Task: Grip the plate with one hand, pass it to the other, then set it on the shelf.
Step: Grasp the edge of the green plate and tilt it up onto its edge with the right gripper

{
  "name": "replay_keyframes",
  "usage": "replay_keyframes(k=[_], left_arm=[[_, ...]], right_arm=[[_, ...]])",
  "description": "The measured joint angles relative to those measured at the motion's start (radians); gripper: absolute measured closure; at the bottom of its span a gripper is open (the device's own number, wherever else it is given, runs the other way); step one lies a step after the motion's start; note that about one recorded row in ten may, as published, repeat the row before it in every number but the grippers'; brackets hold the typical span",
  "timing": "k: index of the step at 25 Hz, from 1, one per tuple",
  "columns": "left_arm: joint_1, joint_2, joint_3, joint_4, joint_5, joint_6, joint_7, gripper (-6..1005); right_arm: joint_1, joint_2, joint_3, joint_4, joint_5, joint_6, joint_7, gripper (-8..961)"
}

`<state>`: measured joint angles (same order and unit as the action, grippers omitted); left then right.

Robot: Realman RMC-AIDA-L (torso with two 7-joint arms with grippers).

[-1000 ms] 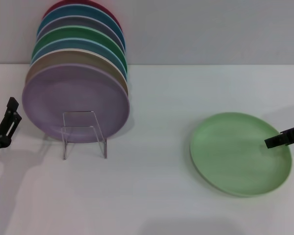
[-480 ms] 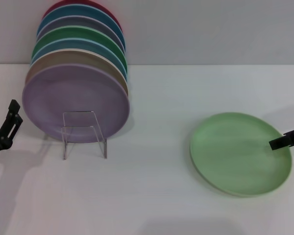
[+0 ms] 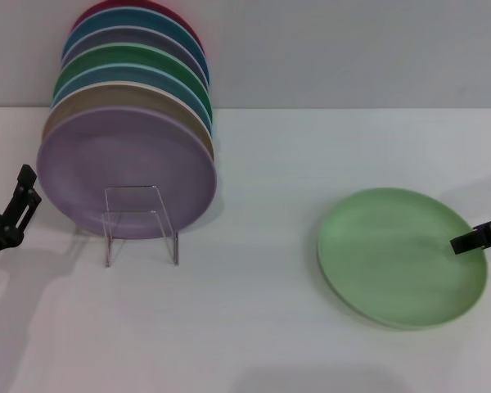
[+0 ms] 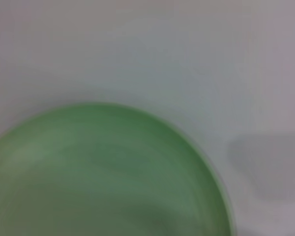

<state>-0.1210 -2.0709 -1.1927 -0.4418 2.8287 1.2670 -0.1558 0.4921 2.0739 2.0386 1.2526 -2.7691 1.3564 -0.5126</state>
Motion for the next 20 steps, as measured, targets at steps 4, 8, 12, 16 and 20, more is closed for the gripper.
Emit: replay_keyframes(k=[4,8,12,16,20], left_arm=[[0.000,0.000,0.002,0.000,0.000,0.000,0.000,201],[0.000,0.000,0.002,0.000,0.000,0.000,-0.001,201],[-0.001,0.000,0.002,0.001,0.000,0.001,-0.001,201],[-0.008,0.000,0.008,0.006,0.000,0.000,-0.001,201],[-0.012,0.000,0.009,0.012,0.000,0.001,-0.001,201]], right_arm=[[0.004,0.000,-0.001,-0.007,-0.008,-0.012,0.002,398],[0.006,0.001,-0.002,-0.015,-0.011,-0.021,0.013,408],[0.018,0.000,-0.002,-0.052,-0.018,-0.035,0.027,419],[0.040,0.000,-0.014,-0.103,-0.049,-0.049,0.028,429],[0.043,0.001,-0.046,-0.107,-0.061,-0.065,0.046,508]])
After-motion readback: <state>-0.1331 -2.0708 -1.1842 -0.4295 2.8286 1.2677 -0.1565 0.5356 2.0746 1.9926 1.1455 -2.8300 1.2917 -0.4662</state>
